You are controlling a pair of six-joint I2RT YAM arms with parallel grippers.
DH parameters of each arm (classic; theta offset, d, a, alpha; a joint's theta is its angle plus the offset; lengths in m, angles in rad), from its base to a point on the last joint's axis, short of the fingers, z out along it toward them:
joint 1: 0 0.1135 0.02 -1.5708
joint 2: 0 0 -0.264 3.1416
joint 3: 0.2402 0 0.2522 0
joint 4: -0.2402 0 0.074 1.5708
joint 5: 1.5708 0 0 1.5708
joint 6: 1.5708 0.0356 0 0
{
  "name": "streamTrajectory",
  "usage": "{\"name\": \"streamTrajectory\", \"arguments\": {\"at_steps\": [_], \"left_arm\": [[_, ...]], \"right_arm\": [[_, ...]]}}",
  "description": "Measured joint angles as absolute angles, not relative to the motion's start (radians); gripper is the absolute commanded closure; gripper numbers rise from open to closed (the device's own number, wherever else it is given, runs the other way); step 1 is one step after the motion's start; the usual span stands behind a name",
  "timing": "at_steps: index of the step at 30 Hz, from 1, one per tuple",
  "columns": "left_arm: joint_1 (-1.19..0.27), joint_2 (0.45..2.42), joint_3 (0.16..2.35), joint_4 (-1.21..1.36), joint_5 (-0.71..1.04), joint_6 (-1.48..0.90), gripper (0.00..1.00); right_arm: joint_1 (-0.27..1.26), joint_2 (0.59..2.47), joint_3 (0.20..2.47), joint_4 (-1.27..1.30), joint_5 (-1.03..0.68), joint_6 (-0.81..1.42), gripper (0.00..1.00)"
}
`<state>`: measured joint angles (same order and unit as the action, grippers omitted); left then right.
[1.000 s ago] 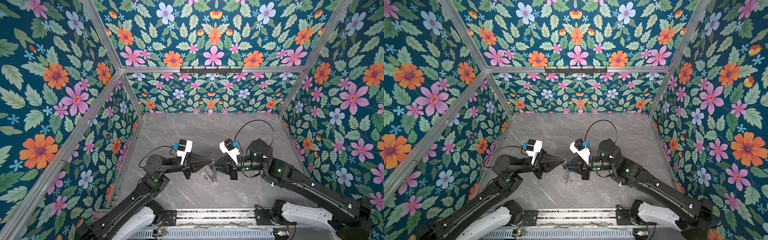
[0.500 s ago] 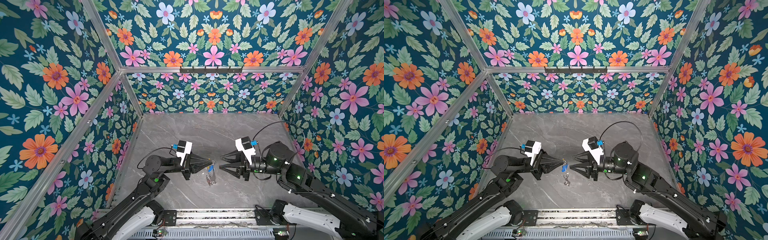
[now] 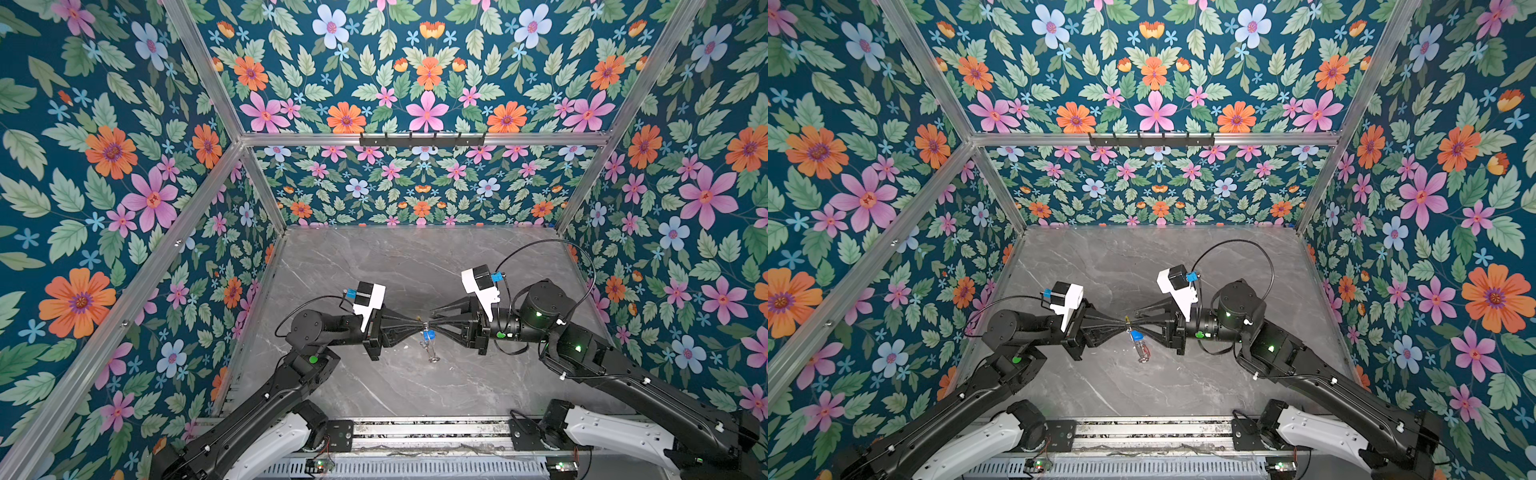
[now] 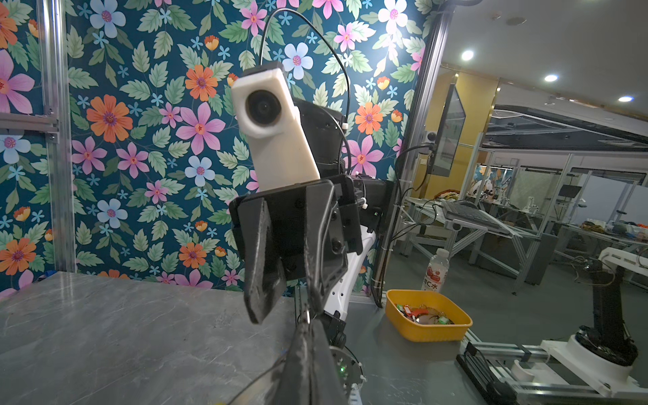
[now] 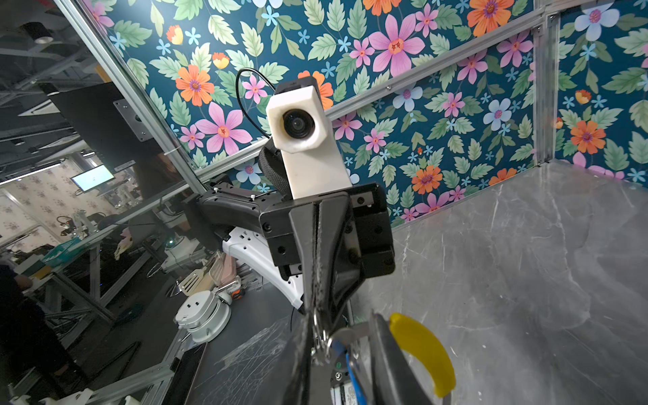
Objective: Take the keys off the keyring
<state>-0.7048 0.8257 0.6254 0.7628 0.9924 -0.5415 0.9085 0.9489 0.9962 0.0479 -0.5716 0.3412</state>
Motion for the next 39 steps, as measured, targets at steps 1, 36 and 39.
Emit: {"name": "streamTrajectory", "arguments": {"at_steps": [1,36,39], "left_arm": [[-0.705,0.825,0.625,0.762,0.992,-0.541,1.00],[-0.698,0.931,0.868,0.263,1.077,-0.342,0.62],[-0.698,0.955,0.878,0.218,1.098,-0.331,0.62]], "right_arm": [[0.910,0.950,0.993,0.048,-0.573,0.342,0.74],[0.934,1.090,1.444,-0.755,-0.404,0.167,1.00],[0.949,1.108,1.483,-0.812,-0.387,0.144,1.00]]}}
